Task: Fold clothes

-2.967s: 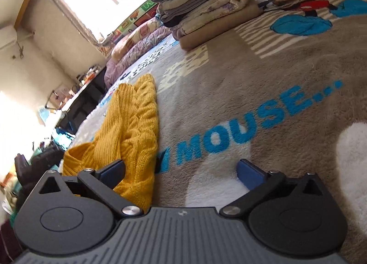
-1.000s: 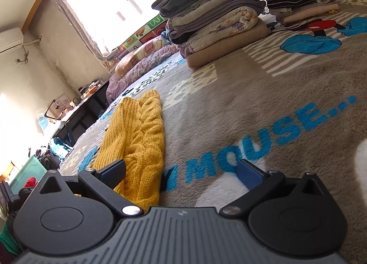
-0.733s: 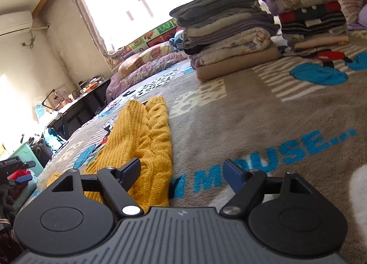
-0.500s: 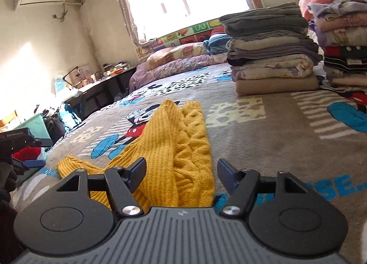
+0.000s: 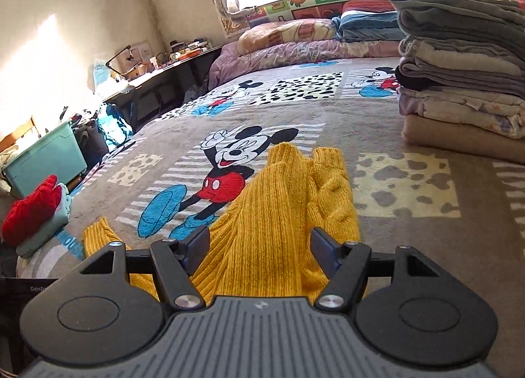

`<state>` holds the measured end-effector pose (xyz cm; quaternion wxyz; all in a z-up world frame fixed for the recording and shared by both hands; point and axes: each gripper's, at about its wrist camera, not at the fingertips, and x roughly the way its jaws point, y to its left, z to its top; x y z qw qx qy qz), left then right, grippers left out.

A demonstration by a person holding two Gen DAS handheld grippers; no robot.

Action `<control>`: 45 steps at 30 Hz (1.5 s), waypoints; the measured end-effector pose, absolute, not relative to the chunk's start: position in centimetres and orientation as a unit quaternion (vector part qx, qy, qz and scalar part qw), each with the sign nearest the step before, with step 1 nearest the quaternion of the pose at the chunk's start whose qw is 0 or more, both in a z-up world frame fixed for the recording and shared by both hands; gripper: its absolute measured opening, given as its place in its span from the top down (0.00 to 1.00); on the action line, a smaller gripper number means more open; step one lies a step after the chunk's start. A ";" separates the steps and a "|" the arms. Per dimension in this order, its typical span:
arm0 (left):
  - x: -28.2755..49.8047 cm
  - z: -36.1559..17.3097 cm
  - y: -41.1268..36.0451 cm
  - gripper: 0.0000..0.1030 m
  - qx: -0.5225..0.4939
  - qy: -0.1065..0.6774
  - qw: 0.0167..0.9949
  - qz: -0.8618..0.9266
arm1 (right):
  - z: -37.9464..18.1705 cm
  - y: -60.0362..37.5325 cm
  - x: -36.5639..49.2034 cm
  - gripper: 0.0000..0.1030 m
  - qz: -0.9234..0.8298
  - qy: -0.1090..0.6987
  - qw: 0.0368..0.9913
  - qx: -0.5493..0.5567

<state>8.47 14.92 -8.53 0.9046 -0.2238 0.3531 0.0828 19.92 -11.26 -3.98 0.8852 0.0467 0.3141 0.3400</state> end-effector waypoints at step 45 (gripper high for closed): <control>9.0 -9.4 12.0 0.06 -0.128 0.347 0.925 0.092 | -5.8 -35.0 19.9 0.91 0.139 0.207 0.920 0.304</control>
